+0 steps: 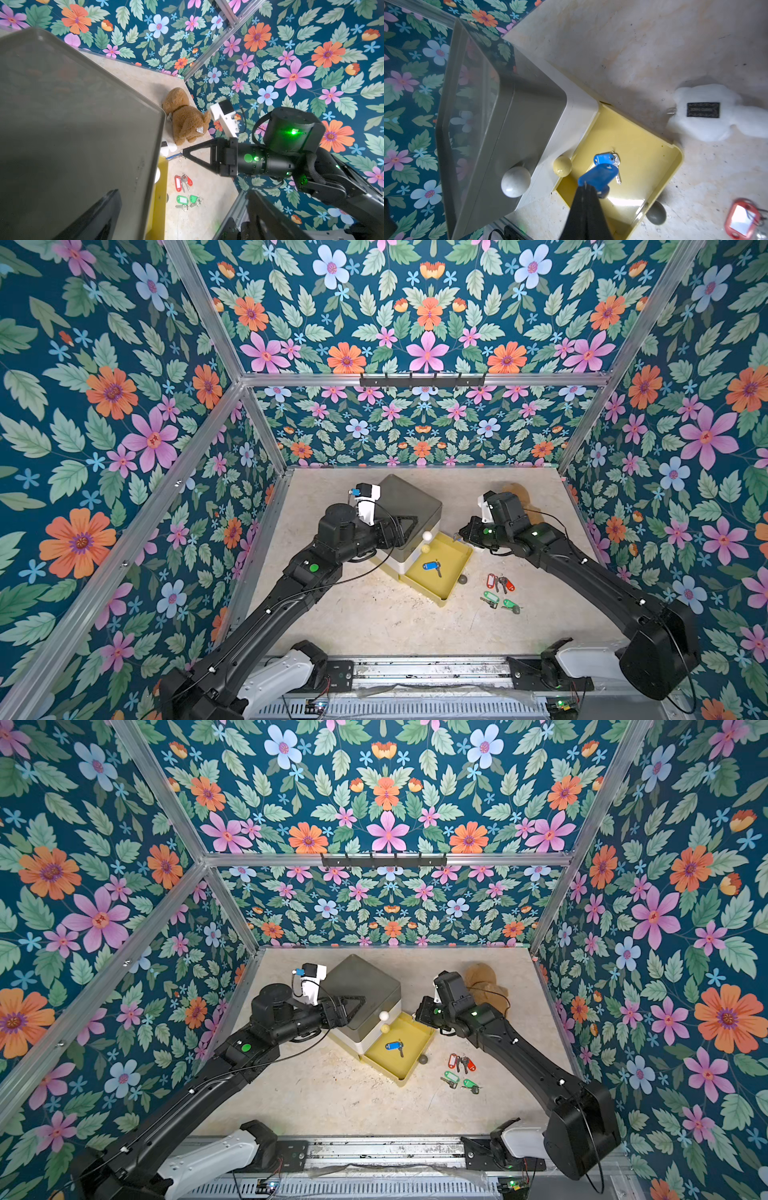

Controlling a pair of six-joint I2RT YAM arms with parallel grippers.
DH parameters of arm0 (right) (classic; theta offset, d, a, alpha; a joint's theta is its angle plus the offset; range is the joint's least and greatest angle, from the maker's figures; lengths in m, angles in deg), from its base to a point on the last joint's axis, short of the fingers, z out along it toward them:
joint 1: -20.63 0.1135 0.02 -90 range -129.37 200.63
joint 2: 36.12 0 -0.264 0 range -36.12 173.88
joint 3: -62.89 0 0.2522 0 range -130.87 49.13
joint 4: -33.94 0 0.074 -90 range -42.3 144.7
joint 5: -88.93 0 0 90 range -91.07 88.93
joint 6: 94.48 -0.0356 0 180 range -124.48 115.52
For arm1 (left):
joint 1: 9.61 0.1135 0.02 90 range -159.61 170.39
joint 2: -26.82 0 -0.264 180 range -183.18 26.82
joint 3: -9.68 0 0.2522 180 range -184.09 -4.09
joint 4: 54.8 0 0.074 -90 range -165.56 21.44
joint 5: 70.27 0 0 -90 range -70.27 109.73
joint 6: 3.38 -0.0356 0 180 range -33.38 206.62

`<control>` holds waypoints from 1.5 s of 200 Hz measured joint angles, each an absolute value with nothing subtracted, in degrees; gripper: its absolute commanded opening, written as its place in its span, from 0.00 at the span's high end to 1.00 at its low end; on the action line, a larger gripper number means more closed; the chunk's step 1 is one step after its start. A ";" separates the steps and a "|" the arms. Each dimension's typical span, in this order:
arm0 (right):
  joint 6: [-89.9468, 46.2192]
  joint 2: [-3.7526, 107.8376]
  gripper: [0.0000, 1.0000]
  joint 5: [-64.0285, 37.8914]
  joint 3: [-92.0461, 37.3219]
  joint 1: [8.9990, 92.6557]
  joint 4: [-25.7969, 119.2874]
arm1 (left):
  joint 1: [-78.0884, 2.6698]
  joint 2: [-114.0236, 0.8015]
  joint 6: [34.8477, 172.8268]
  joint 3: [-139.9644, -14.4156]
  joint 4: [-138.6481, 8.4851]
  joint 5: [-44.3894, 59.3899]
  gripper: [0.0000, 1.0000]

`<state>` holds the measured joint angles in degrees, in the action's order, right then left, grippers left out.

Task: Take the keys out of the drawer
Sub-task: Place the key at the center of the board.

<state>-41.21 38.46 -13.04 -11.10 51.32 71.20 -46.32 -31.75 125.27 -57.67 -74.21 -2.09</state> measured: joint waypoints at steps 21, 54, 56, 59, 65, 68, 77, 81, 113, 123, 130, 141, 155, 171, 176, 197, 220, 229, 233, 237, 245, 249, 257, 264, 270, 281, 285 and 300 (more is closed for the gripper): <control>-41.17 35.36 1.00 -12.86 -9.57 48.79 72.49 | -49.38 -33.41 125.25 -58.24 -74.06 -0.24 0.01; -40.60 31.30 1.00 -12.64 -5.85 43.94 74.13 | -52.79 -36.40 125.21 -59.13 -73.30 2.12 0.01; -40.60 31.12 1.00 -12.64 -5.59 43.70 74.24 | -52.90 -36.58 125.21 -59.20 -73.30 2.19 0.01; -40.58 30.73 1.00 -12.62 -5.02 43.06 74.48 | -53.18 -36.91 125.21 -59.29 -73.30 2.28 0.01; -40.55 30.12 1.00 -12.64 -4.04 42.08 74.70 | -53.58 -37.41 125.18 -59.42 -73.30 2.56 0.01; -40.55 29.85 1.00 -12.64 -3.56 41.64 74.79 | -53.77 -37.63 125.18 -59.48 -73.30 2.87 0.01; -40.51 29.02 1.00 -12.86 -2.01 40.26 75.03 | -54.34 -38.26 125.16 -59.68 -73.30 3.46 0.01; -40.49 28.61 1.00 -12.97 -1.24 39.54 75.07 | -54.58 -38.57 125.16 -59.79 -73.25 3.37 0.01; -40.38 26.86 1.00 -14.72 4.07 35.26 74.85 | -56.70 -40.77 125.05 -60.09 -72.64 4.44 0.00; -40.38 26.86 1.00 -15.44 5.60 34.17 74.63 | -57.44 -41.58 125.05 -60.27 -72.51 4.72 0.00; -40.38 26.88 1.00 -15.86 6.56 33.55 74.35 | -57.90 -42.13 125.03 -60.42 -72.46 4.83 0.01; -40.40 27.08 1.00 -16.49 7.90 33.03 73.63 | -58.58 -42.87 125.01 -60.68 -72.44 4.97 0.01; -40.40 27.86 1.00 -17.36 9.16 32.68 72.17 | -59.37 -43.73 124.99 -61.10 -72.46 5.47 0.01; -40.47 29.20 1.00 -17.98 10.23 32.33 70.61 | -60.00 -44.38 124.81 -61.34 -72.38 6.08 0.01; -40.60 29.66 1.00 -18.22 10.50 32.24 70.11 | -60.11 -44.53 124.75 -61.36 -72.38 6.12 0.01; -40.84 31.41 1.00 -19.13 11.30 32.09 68.06 | -60.61 -45.10 124.59 -61.41 -72.46 6.28 0.01; -40.88 33.26 1.00 -20.07 11.81 31.87 65.63 | -60.70 -45.26 124.57 -61.43 -72.46 6.36 0.01; -41.17 34.07 1.00 -20.40 11.94 31.81 64.67 | -60.74 -45.28 124.57 -61.43 -72.49 6.41 0.01; -41.28 34.42 1.00 -20.51 12.03 31.76 64.32 | -60.77 -45.30 124.57 -61.43 -72.49 6.45 0.01; -41.30 34.81 1.00 -20.62 12.14 31.72 63.88 | -60.81 -45.32 124.57 -61.43 -72.49 6.47 0.01; -41.54 35.54 1.00 -20.97 12.33 31.63 63.23 | -60.88 -45.36 124.57 -61.43 -72.49 6.47 0.01; -41.82 35.91 1.00 -21.21 12.42 31.56 62.83 | -60.88 -45.41 124.57 -61.43 -72.51 6.47 0.01; -42.13 36.54 1.00 -21.63 12.62 31.46 62.07 | -61.01 -45.52 124.57 -61.43 -72.51 6.47 0.01; -42.15 37.07 1.00 -22.00 12.81 31.37 61.43 | -61.01 -45.63 124.57 -61.45 -72.49 6.47 0.01; -42.22 37.48 1.00 -22.19 12.94 31.35 61.00 | -61.05 -45.69 124.57 -61.45 -72.51 6.50 0.01; -42.37 38.16 1.00 -22.59 13.12 31.19 60.27 | -61.09 -45.78 124.57 -61.45 -72.62 6.52 0.01; -42.37 38.31 1.00 -22.72 13.14 31.11 60.06 | -61.12 -45.82 124.59 -61.45 -72.62 6.50 0.01; -42.41 38.90 1.00 -23.13 13.25 30.58 59.20 | -61.27 -46.06 124.59 -61.45 -72.51 6.52 0.01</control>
